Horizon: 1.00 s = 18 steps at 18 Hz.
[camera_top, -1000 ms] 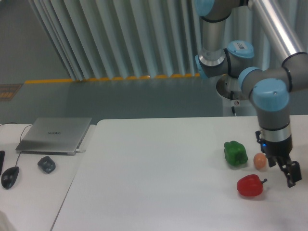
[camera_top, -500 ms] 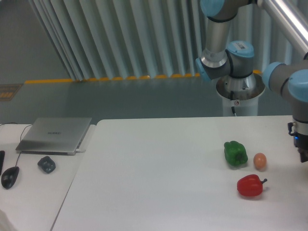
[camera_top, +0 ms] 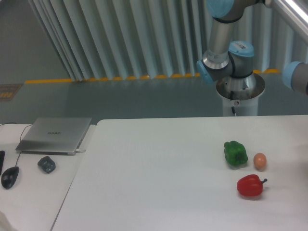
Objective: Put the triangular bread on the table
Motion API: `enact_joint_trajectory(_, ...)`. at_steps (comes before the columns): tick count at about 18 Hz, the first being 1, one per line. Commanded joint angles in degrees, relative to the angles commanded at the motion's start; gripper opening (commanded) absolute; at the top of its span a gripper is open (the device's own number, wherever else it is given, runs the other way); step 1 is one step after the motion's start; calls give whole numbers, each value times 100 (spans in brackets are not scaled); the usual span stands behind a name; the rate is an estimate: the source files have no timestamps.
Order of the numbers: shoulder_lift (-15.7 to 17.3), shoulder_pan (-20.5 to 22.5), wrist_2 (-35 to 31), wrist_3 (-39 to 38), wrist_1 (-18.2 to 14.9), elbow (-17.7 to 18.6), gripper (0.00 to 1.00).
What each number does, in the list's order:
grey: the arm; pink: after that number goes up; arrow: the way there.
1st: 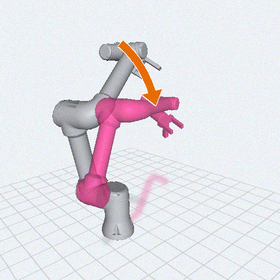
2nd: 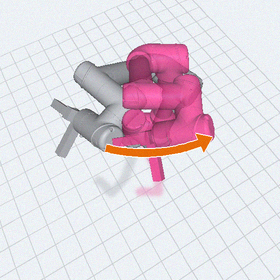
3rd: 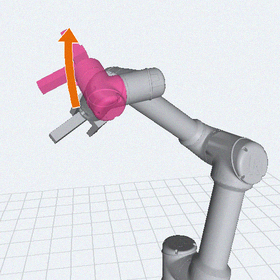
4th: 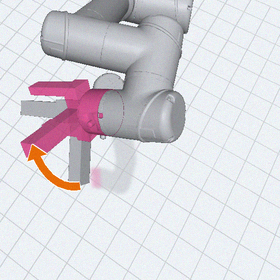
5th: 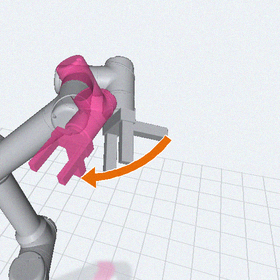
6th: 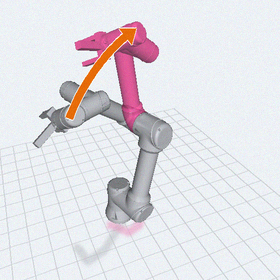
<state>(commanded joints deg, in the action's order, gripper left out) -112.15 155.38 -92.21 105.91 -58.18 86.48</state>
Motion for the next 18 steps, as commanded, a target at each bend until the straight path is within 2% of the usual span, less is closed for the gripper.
enact_joint_trajectory(8, 0, 791, 1335, -158, 17, 123, 100)
enact_joint_trajectory(11, -131, 801, 1363, -867, 272, 115, 100)
enact_joint_trajectory(13, -219, 853, 1372, -1342, 281, 62, 100)
enact_joint_trajectory(18, -308, 862, 1363, -1520, 308, 123, 100)
